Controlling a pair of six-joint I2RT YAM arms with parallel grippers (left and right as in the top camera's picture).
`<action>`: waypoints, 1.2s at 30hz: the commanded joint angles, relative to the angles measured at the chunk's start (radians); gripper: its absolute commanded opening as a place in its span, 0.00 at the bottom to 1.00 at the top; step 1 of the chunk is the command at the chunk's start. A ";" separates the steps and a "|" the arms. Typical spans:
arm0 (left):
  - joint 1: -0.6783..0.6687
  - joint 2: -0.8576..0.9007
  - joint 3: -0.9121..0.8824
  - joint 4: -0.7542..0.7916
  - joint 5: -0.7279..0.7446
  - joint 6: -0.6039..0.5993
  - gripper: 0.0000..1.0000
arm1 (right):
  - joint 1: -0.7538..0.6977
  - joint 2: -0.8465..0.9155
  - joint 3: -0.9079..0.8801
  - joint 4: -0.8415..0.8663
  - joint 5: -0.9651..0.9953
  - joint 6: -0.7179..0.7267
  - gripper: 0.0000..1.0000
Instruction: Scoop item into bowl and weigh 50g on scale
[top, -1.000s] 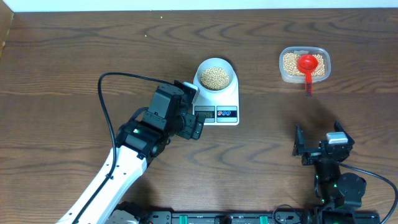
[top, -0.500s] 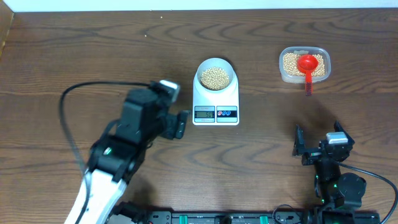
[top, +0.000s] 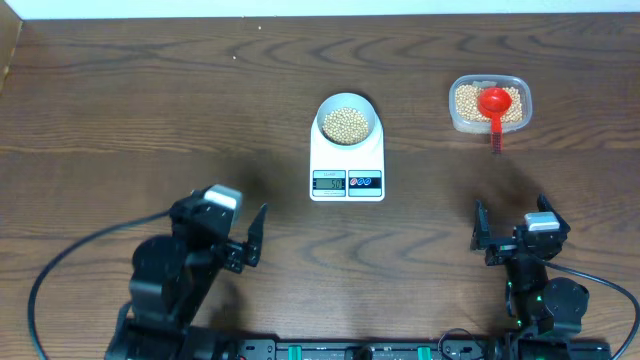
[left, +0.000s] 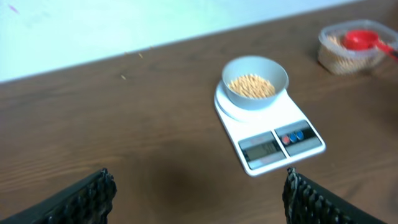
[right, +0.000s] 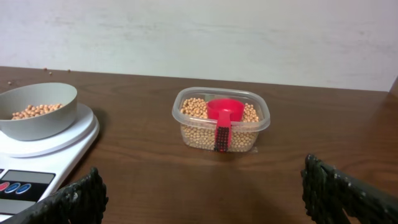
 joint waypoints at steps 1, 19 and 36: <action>0.042 -0.113 -0.077 0.042 0.013 0.024 0.88 | 0.006 -0.009 -0.005 0.000 0.008 -0.013 0.99; 0.115 -0.343 -0.405 0.286 0.005 0.024 0.88 | 0.006 -0.009 -0.005 0.000 0.008 -0.013 0.99; 0.115 -0.401 -0.520 0.385 -0.048 0.024 0.88 | 0.006 -0.009 -0.005 0.000 0.008 -0.013 0.99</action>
